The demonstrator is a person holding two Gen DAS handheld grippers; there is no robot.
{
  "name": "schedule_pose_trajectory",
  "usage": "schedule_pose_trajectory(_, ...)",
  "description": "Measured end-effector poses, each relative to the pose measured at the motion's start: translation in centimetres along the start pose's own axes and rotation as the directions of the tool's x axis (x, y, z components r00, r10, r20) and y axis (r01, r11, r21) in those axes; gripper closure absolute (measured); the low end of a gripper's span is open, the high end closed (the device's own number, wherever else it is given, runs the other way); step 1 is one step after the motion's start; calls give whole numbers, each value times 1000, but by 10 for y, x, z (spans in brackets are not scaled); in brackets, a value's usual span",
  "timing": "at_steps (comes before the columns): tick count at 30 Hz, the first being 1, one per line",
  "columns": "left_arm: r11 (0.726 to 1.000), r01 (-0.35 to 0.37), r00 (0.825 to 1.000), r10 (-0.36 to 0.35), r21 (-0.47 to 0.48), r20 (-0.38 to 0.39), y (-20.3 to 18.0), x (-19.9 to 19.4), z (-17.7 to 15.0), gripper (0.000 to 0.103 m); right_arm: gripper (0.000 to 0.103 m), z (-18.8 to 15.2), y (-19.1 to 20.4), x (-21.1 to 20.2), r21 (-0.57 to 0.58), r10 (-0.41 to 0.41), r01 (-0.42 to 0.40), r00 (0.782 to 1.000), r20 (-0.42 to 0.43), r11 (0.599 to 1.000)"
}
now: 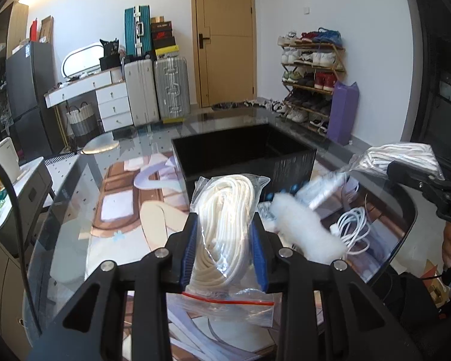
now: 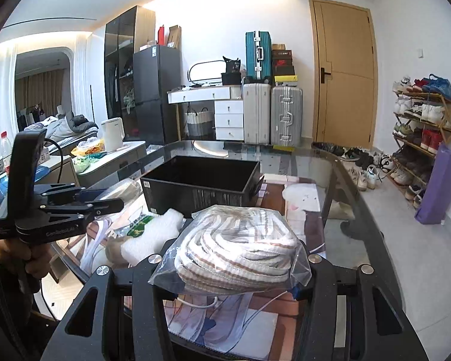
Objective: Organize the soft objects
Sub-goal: 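Lift both bags and lower them into the black box, then open both grippers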
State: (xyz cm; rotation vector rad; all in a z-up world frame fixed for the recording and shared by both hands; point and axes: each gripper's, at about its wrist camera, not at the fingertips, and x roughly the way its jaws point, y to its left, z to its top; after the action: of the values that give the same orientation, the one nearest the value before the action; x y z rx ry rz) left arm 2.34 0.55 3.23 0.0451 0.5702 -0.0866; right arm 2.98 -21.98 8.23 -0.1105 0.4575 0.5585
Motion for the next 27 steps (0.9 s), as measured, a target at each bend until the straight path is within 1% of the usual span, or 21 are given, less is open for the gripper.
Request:
schedule_pose_trajectory(6,1000,-2,999,2,3,43,2,-8,19,72,52,14,4,-5,-23,25,-25,999,30,999)
schedule_pose_trajectory(11,1000,-18,998,18,2,57,5,-2,33,72,52,32,5,3,-32,45,-44,998,41,999)
schedule_pose_trajectory(20,999,-25,998,27,-42,50,19,20,54,72,52,55,4,36,-35,76,-76,997,20,997)
schedule_pose_trajectory(23,998,-16,999,19,-61,36,23,31,60,72,52,60,4,50,-45,84,-84,996,6,995)
schedule_pose_trajectory(27,997,-23,1000,24,-69,17,26,48,65,72,52,66,3,71,-51,96,-97,995,-18,994)
